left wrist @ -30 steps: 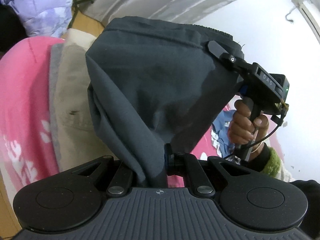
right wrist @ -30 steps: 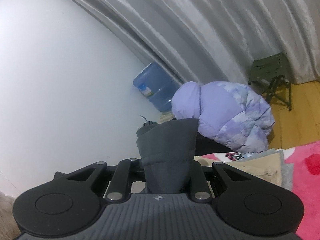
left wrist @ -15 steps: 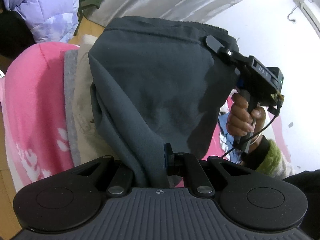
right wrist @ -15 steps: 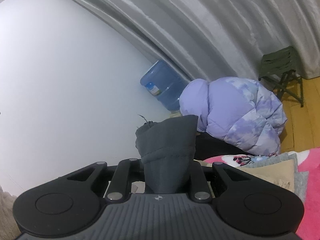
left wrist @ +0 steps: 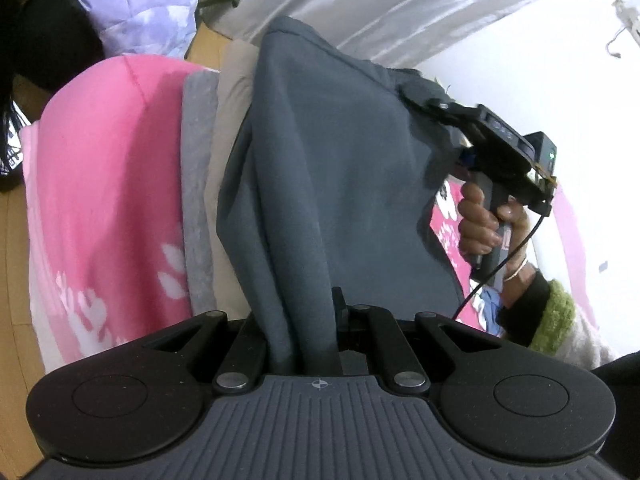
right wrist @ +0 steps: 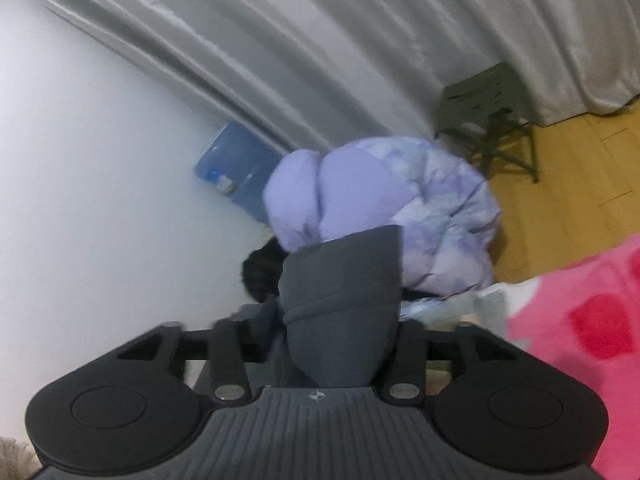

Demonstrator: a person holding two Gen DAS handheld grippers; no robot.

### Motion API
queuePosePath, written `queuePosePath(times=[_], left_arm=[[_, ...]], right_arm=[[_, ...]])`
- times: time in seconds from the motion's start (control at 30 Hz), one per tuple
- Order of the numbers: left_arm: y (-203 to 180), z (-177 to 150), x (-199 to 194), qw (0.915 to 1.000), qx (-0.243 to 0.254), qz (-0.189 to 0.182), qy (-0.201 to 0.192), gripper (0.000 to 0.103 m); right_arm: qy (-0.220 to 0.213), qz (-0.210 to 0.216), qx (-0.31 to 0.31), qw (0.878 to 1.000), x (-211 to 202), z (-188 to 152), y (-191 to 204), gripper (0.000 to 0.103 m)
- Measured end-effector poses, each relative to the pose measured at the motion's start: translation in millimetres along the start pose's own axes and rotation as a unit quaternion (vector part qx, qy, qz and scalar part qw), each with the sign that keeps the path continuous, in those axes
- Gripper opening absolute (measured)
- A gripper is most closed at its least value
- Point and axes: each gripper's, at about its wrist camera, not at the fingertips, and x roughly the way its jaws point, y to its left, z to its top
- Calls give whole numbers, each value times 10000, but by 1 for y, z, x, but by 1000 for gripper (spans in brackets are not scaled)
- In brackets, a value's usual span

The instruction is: Fold clothes

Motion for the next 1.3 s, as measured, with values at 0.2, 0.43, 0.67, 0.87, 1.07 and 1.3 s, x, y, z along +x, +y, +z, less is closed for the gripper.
queuePosePath(times=[0.2,0.43,0.67,0.87,1.07,1.3], left_arm=[[-2,-11,-7,9999,-136,71,34,7],[-16,-21,-21,9998,-88,130,77,7],[-23,-29,-34,9995,-206,144,170,8],[-31,-33,-48,9991,-251,-9,348,25],[-47,-34,-65,10000,13,48,38,6],[-43,-35,-66,9999,-38,136,86,6]], right_arm=[[-764,-257,528,9953,-41,21,-16,65],[-302,-400,444,9978,-109,-3,-19,65],[617,-558,747,9937,-133,-100,-22,63],[607,-393,971,9926,-121,-122,-18,35],[566,-424,294,9971,-123,-112,17,10],[625,-437,252,9968,-124,-125,19,10]])
